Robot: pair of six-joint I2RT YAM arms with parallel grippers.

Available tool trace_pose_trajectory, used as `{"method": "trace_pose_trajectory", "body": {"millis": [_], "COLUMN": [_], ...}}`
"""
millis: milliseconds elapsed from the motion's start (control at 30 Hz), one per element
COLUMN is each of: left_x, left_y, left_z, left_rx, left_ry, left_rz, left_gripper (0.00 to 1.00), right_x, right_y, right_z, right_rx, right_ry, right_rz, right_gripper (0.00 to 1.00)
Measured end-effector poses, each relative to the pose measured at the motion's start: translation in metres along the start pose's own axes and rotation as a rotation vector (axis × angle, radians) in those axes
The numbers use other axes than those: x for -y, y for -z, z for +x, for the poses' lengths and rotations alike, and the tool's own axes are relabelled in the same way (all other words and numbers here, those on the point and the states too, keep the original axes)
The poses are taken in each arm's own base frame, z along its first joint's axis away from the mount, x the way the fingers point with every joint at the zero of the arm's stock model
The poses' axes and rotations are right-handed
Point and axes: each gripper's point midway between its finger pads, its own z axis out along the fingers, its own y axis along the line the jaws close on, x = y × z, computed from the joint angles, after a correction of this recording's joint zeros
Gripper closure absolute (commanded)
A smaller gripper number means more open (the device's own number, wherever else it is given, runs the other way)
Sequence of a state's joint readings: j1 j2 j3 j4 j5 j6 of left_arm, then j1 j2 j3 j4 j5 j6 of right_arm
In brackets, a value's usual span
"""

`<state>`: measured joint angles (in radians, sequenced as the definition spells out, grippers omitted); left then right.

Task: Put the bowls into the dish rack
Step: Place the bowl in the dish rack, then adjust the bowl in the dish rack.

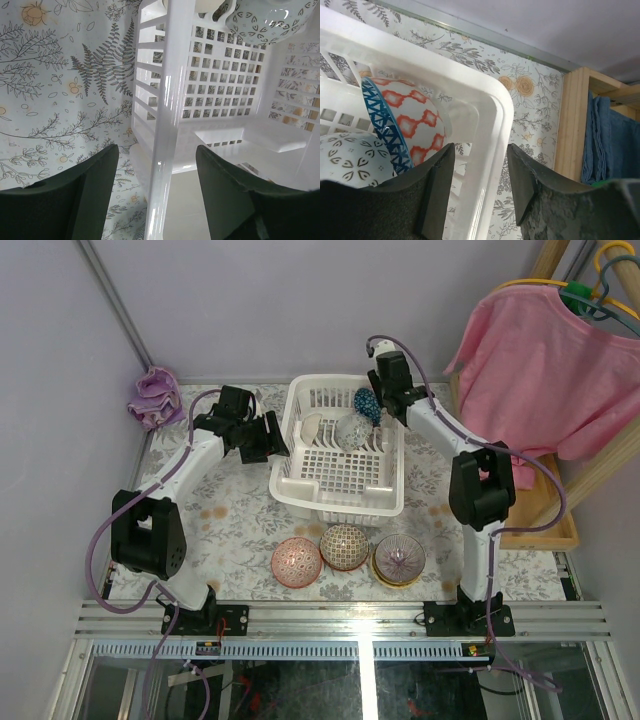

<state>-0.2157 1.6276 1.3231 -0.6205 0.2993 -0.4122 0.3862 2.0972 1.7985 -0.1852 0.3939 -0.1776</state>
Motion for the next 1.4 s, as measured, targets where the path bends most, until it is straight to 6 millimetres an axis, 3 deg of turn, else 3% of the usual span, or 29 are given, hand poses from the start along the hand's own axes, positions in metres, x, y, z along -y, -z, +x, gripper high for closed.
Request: {"method": "trace_pose_trajectory", "body": {"millis": [233, 367, 533, 700, 867, 1000, 1233, 1400], "left_x": [0.0, 0.0, 0.0, 0.0, 0.0, 0.0, 0.0, -0.001], "left_y": [0.0, 0.0, 0.0, 0.0, 0.0, 0.0, 0.0, -0.002], "left_z": [0.0, 0.0, 0.0, 0.0, 0.0, 0.0, 0.0, 0.001], "left_rx": [0.0, 0.0, 0.0, 0.0, 0.0, 0.0, 0.0, -0.004], "left_ry": [0.0, 0.0, 0.0, 0.0, 0.0, 0.0, 0.0, 0.001], "left_rz": [0.0, 0.0, 0.0, 0.0, 0.0, 0.0, -0.001, -0.003], "left_gripper": [0.38, 0.38, 0.38, 0.38, 0.38, 0.38, 0.38, 0.38], "right_x": [-0.003, -0.017, -0.042, -0.057, -0.064, -0.059, -0.048, -0.041], "right_y": [0.023, 0.036, 0.041, 0.029, 0.009, 0.004, -0.005, -0.012], "right_z": [-0.021, -0.036, -0.038, -0.037, -0.018, -0.014, -0.004, 0.002], "right_rx": [0.086, 0.14, 0.144, 0.126, 0.073, 0.058, 0.023, 0.003], "right_ry": [-0.036, -0.05, -0.038, -0.017, 0.041, 0.072, 0.122, 0.165], "right_rz": [-0.075, -0.165, -0.246, -0.252, -0.193, -0.138, -0.05, 0.001], "right_gripper": [0.49, 0.5, 0.51, 0.52, 0.55, 0.61, 0.63, 0.98]}}
